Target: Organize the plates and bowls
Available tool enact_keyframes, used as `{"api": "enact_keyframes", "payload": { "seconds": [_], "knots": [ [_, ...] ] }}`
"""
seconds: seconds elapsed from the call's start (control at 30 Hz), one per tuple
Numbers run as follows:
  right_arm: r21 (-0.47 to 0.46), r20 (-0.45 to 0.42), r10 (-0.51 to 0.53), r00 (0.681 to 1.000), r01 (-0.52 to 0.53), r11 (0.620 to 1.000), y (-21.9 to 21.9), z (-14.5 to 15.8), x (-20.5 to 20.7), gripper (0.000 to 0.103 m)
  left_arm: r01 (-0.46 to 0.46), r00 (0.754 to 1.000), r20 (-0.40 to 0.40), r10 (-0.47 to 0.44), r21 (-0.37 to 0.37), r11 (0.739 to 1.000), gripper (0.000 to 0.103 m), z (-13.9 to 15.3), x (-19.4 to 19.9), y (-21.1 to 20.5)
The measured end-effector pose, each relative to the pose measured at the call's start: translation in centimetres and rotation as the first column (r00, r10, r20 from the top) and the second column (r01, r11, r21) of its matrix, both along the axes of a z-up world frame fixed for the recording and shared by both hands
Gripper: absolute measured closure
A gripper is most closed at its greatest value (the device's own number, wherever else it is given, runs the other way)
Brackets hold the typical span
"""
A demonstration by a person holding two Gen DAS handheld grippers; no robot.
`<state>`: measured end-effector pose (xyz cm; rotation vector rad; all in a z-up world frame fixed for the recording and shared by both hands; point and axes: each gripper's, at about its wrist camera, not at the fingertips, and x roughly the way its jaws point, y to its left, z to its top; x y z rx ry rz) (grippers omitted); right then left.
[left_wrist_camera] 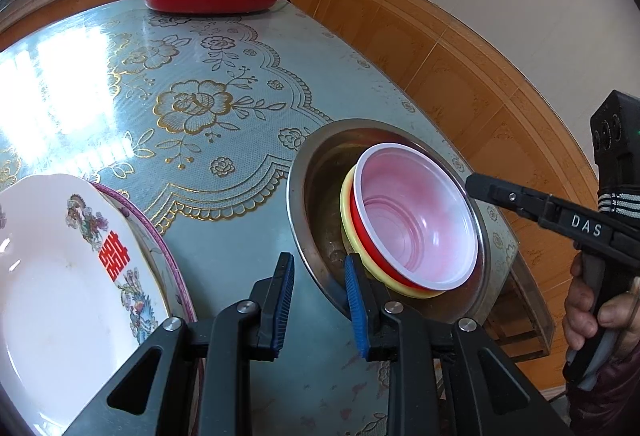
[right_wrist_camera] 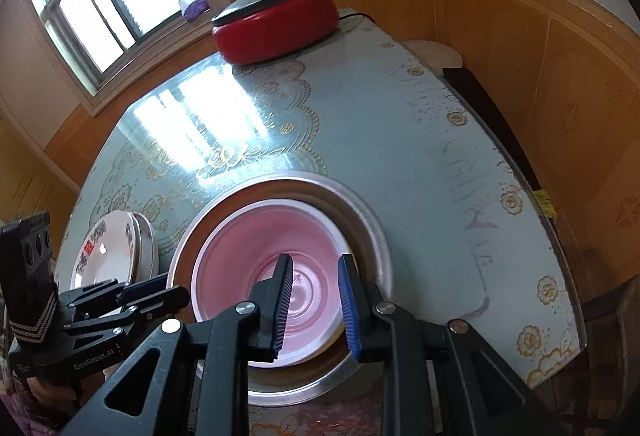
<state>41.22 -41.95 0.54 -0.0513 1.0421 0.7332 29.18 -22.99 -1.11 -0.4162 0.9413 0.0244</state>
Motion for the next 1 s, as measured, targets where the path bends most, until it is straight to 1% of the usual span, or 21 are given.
{"api": "enact_keyframes", "payload": {
  "seconds": [0.1, 0.17, 0.2, 0.27, 0.37, 0.43, 0.5, 0.57, 0.67, 0.83, 0.93, 1.0],
  "knots": [
    [0.015, -0.057, 0.002, 0.998, -0.001, 1.0, -0.2, -0.6, 0.4, 0.08, -0.002, 1.0, -0.005, 0.002, -0.001, 1.0, 0.077, 0.0, 0.2, -0.1],
    [-0.007, -0.053, -0.004, 0.999, 0.004, 1.0, 0.2, -0.8, 0.3, 0.076, -0.003, 1.0, -0.008, 0.003, -0.003, 1.0, 0.076, -0.1, 0.4, -0.1],
    [-0.023, -0.045, -0.006, 0.999, 0.005, 1.0, 0.5, -1.0, 0.2, 0.071, -0.002, 1.0, -0.009, 0.002, -0.004, 1.0, 0.076, -0.2, 0.4, -0.1],
    [-0.046, -0.041, 0.004, 0.999, -0.006, 0.999, 1.2, -1.3, 0.3, 0.071, -0.001, 1.0, -0.01, 0.001, -0.008, 1.0, 0.076, -0.3, 0.4, -0.1],
    [-0.1, -0.029, -0.01, 1.0, 0.007, 0.995, 1.8, -1.8, 0.6, 0.07, -0.001, 1.0, -0.008, 0.001, -0.008, 1.0, 0.076, -0.3, 0.4, -0.2],
    [-0.116, -0.048, 0.002, 0.999, -0.008, 0.993, 2.2, -2.3, 0.8, 0.069, -0.003, 1.0, -0.007, 0.003, -0.011, 1.0, 0.076, -0.4, 0.3, -0.1],
    [-0.117, -0.048, 0.02, 0.999, -0.025, 0.993, 2.6, -2.5, 0.7, 0.067, -0.004, 1.0, -0.005, 0.004, -0.01, 1.0, 0.076, -0.4, 0.3, -0.1],
    [-0.109, -0.054, 0.039, 0.998, -0.045, 0.993, 2.9, -2.5, 0.7, 0.067, -0.006, 1.0, -0.005, 0.006, -0.011, 1.0, 0.076, -0.4, 0.3, -0.1],
    [-0.117, -0.051, 0.041, 0.998, -0.047, 0.992, 3.0, -2.6, 0.8, 0.067, -0.007, 1.0, -0.006, 0.007, -0.01, 1.0, 0.076, -0.4, 0.4, -0.1],
    [-0.066, -0.047, 0.008, 0.999, -0.011, 0.998, 1.7, -1.8, 1.2, 0.067, -0.005, 1.0, -0.011, 0.004, -0.005, 1.0, 0.076, -0.5, 0.7, 0.0],
    [-0.031, -0.031, -0.037, 0.999, 0.036, 0.999, 0.4, -1.2, 1.7, 0.067, -0.002, 1.0, -0.015, 0.002, -0.003, 1.0, 0.076, -0.7, 0.9, 0.1],
    [-0.025, -0.02, -0.075, 0.997, 0.074, 0.997, -0.4, -0.9, 2.0, 0.067, -0.003, 1.0, -0.018, 0.003, 0.004, 1.0, 0.076, -0.7, 1.1, 0.1]
  ]
}}
